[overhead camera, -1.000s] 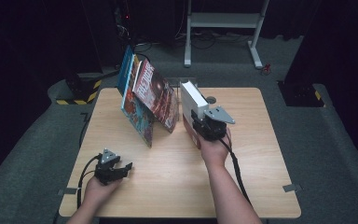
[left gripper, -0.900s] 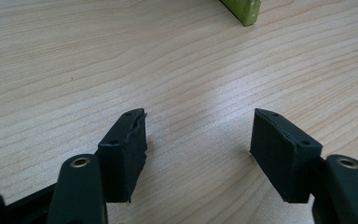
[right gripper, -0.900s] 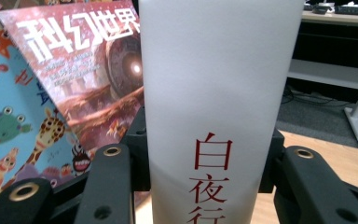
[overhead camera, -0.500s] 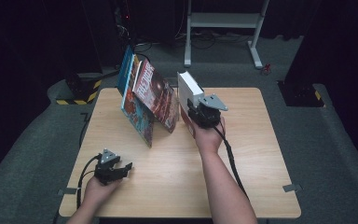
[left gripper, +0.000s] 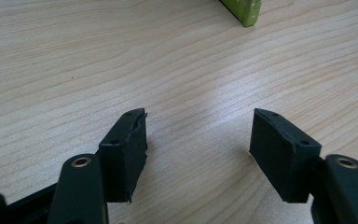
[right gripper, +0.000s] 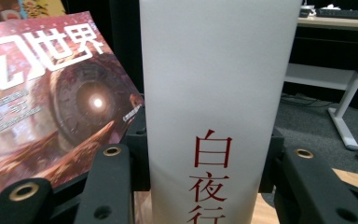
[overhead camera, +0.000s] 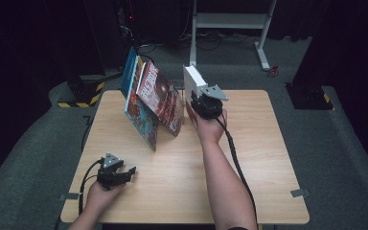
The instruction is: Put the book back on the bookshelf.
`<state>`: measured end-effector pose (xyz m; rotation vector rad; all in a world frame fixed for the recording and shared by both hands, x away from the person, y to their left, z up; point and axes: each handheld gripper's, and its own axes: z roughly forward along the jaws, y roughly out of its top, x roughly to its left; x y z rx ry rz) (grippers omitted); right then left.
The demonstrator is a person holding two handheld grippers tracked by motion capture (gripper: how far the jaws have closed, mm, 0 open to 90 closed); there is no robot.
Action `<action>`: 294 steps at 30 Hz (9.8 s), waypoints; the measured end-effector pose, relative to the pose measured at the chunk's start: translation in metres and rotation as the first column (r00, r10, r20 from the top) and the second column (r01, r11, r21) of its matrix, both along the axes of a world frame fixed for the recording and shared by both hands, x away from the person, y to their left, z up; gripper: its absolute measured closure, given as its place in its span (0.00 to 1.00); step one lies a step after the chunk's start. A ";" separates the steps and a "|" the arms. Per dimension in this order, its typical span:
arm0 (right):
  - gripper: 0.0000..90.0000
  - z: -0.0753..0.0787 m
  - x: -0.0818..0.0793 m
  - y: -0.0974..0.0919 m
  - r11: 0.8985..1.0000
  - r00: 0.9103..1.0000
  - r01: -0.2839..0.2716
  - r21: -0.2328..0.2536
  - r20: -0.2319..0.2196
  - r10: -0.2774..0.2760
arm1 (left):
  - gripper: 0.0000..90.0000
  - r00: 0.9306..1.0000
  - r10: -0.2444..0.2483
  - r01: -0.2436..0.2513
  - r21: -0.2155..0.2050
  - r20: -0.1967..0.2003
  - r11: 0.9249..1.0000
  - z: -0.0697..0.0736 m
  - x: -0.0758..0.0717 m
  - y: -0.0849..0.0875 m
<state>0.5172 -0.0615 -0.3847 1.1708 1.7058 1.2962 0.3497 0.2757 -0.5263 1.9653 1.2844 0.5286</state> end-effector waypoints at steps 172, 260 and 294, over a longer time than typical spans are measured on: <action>0.61 -0.004 0.043 0.023 0.998 0.998 0.061 -0.015 -0.017 -0.062 | 0.41 1.000 -0.004 0.004 -0.006 -0.003 1.000 0.000 -0.001 0.001; 0.31 -0.016 0.033 0.004 0.999 0.997 0.024 0.022 -0.077 -0.022 | 0.41 1.000 -0.004 0.004 -0.004 0.001 1.000 0.000 -0.001 -0.001; 0.14 -0.020 -0.003 -0.026 1.000 0.993 -0.024 -0.004 -0.117 0.023 | 0.41 1.000 -0.005 0.005 0.017 0.008 1.000 -0.001 -0.001 -0.004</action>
